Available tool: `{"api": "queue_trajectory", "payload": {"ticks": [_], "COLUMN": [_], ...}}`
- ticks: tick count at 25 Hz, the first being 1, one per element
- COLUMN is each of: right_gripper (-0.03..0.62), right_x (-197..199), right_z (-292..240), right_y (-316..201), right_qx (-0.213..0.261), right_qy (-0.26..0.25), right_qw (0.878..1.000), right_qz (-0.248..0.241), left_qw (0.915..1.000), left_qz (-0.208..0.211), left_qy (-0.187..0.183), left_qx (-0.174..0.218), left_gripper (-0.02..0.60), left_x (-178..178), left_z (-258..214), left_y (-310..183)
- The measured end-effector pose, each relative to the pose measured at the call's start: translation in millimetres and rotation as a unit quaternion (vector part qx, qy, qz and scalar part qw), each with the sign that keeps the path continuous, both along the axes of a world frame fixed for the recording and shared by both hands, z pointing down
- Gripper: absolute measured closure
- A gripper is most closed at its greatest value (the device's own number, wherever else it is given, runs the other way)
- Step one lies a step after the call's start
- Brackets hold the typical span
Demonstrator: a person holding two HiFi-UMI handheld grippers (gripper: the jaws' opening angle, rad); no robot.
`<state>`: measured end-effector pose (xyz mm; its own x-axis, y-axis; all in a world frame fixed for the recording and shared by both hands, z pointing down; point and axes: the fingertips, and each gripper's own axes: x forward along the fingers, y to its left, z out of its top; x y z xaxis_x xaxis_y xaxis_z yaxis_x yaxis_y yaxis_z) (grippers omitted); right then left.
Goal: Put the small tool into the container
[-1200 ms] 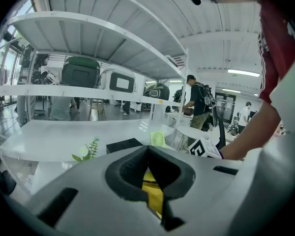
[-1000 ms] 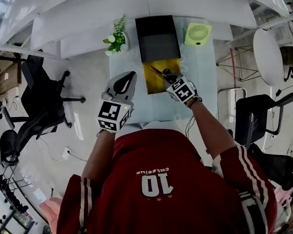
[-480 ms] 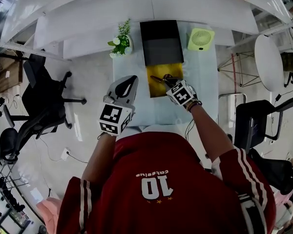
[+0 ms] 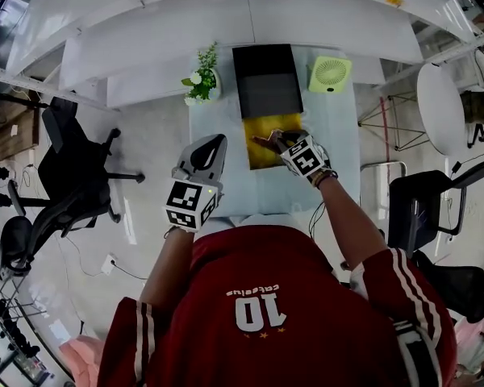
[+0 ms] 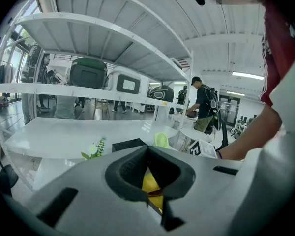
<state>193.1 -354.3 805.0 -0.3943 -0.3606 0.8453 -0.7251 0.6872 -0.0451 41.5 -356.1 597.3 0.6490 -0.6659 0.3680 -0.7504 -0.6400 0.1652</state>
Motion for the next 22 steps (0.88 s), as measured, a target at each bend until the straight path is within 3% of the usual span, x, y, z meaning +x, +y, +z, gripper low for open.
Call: {"api": "queue_trajectory", "payload": {"ticks": [13, 22], "right_gripper": [0.528, 0.528], "right_x": [12.0, 14.9], "right_z": [-28.7, -90.9], "right_y": [17.5, 37.9], "right_qx": [0.016, 0.067], "right_qy": [-0.001, -0.026], "right_qw": [0.998, 0.987], "right_qz": [0.067, 0.145], "left_qw": [0.9992, 0.9965], "left_qz": [0.031, 0.074], "left_qy": [0.023, 0.028], "left_qx": [0.015, 0.027], "left_gripper": [0.583, 0.583], "left_x": [-1.8, -2.3], "left_z": [-18.8, -43.3], "left_y": [-2.4, 4.7]}}
